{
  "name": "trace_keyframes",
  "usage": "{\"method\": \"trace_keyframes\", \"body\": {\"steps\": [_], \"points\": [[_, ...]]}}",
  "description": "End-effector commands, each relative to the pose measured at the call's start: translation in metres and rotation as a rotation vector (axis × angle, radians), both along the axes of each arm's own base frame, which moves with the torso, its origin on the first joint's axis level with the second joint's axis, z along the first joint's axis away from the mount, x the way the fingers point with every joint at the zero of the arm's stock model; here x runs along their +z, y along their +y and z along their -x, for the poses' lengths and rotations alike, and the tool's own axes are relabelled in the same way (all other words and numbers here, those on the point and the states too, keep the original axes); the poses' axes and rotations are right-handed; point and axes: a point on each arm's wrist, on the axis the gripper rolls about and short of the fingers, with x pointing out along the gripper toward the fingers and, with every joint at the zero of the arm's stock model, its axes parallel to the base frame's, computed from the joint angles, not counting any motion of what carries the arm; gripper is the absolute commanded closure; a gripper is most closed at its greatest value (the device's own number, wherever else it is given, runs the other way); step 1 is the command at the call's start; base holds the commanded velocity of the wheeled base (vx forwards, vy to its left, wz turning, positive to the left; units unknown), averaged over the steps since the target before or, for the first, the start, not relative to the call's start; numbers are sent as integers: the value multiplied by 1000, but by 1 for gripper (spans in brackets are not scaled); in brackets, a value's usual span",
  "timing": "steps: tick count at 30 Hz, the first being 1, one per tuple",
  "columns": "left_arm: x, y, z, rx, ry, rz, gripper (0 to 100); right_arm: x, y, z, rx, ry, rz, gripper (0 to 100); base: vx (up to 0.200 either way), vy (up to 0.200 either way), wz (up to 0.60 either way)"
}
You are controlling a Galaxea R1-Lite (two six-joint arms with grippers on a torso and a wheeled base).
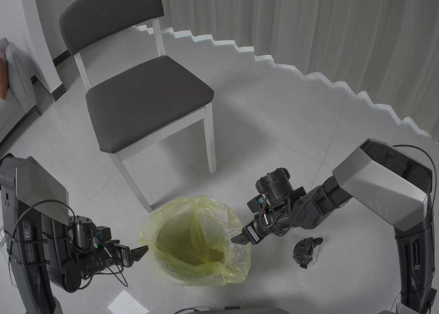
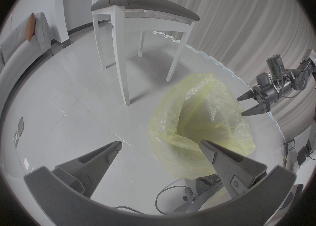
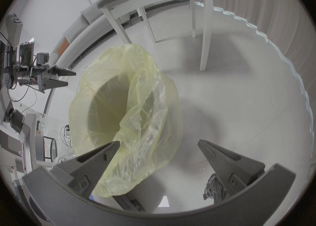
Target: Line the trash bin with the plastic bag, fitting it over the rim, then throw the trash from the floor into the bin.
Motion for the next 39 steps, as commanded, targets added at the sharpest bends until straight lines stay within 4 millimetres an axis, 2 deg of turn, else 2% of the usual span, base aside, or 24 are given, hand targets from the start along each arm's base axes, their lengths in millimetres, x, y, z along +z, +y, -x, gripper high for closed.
{"method": "trace_keyframes", "body": {"steps": [1,4,5,14,24,28,33,39], "points": [[-5,0,-5,3,-8,1,0,3,-2,8,5,8,7,0,0,0,0],[-8,0,-8,5,-9,-1,0,-6,2,11,17,21,17,0,0,0,0],[-8,1,-9,7,-9,-1,0,-7,3,11,18,21,17,100,0,0,0],[-18,0,-17,12,-6,-4,0,-22,8,10,25,26,21,100,0,0,0],[-29,1,-22,28,12,-21,0,-39,8,-4,5,32,27,100,0,0,0],[-34,2,-23,37,24,-27,0,-49,17,-6,3,22,52,100,0,0,0],[-41,5,-22,46,45,-36,0,-47,32,-4,33,25,56,100,0,0,0],[-47,5,-24,46,56,-39,0,-47,41,0,53,46,75,100,0,0,0]]}}
